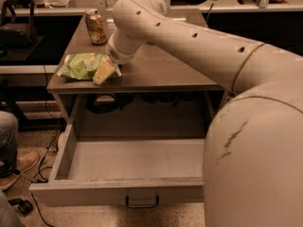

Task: Place green jalapeno chip bag into top drawer

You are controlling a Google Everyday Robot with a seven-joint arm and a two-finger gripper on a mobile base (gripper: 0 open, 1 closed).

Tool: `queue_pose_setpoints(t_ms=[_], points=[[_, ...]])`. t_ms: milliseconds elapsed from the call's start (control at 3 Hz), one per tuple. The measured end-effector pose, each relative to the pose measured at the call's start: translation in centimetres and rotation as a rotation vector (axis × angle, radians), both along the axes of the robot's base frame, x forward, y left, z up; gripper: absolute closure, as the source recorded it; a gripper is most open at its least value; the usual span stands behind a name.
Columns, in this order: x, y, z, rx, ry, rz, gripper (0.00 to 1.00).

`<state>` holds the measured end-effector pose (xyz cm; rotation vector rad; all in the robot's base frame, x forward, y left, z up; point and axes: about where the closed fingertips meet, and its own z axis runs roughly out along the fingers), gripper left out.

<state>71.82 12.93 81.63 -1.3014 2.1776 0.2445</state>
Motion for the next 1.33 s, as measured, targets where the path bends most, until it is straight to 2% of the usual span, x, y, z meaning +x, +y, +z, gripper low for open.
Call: queue_pose_setpoints(t_ms=[333, 667, 1000, 1333], points=[[0.0, -0.3, 0.2, 0.036, 0.003, -0.009, 0.47], [-0.9, -1.0, 1.8, 0.098, -0.018, -0.011, 0.78], [-2.3, -2.0, 4.5, 0.133, -0.057, -0.007, 0.99], [-5.6, -4.3, 7.5, 0.148, -0.089, -0.043, 1.00]])
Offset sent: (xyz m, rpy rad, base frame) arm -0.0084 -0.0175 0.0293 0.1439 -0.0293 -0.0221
